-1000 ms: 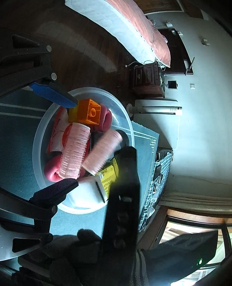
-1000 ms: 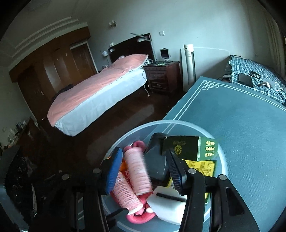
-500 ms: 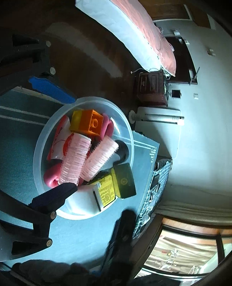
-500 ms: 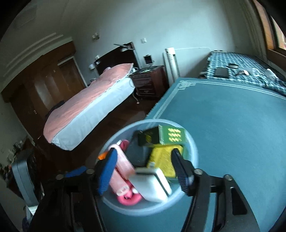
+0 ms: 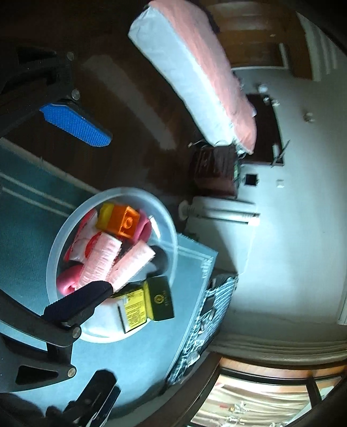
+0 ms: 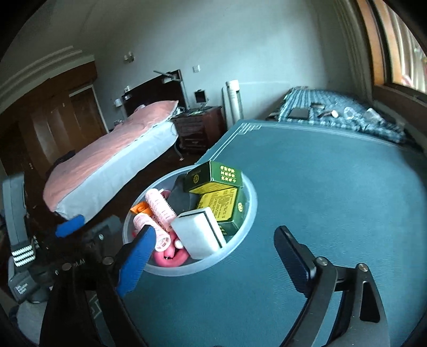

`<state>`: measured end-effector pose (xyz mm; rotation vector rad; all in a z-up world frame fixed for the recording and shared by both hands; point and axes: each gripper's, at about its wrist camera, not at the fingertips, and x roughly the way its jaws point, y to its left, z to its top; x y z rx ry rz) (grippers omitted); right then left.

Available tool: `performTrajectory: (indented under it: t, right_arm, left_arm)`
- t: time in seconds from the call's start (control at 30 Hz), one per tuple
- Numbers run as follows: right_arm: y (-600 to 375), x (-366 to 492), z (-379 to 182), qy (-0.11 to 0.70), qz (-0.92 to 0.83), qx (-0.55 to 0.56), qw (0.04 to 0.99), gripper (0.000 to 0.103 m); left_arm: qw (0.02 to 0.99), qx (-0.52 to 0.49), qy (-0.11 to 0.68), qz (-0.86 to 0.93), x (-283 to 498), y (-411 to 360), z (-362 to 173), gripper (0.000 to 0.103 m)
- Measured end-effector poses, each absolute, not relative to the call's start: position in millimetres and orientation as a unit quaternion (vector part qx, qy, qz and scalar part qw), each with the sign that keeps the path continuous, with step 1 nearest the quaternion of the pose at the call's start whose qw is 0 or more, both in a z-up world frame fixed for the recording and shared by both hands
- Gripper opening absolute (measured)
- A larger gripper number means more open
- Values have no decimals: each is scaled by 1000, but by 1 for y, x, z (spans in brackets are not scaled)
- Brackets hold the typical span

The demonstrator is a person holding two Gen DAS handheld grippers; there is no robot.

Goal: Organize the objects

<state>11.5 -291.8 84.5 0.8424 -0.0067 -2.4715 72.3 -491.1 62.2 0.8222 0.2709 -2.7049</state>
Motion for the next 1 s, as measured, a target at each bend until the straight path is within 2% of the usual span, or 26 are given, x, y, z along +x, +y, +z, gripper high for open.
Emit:
performTrajectory:
  t: [0.27,0.4,0.73,1.0]
  right_arm:
    - [-291,45,103,51,-936,261,232,102]
    - [-286,47,103,31,-930,277,240,103]
    - [-286,57,100,44,-925,281,251,103]
    - [-291,52,90,47,-917,302,257,103]
  left_arm:
    - [220,285,69,-930,87,-477,81,103]
    - [248,291,61,-922,93,-469,85,103]
    - [240,300,37,-923,95,-452,81,103]
    - [231,317,46,-919,92,-456,71,103]
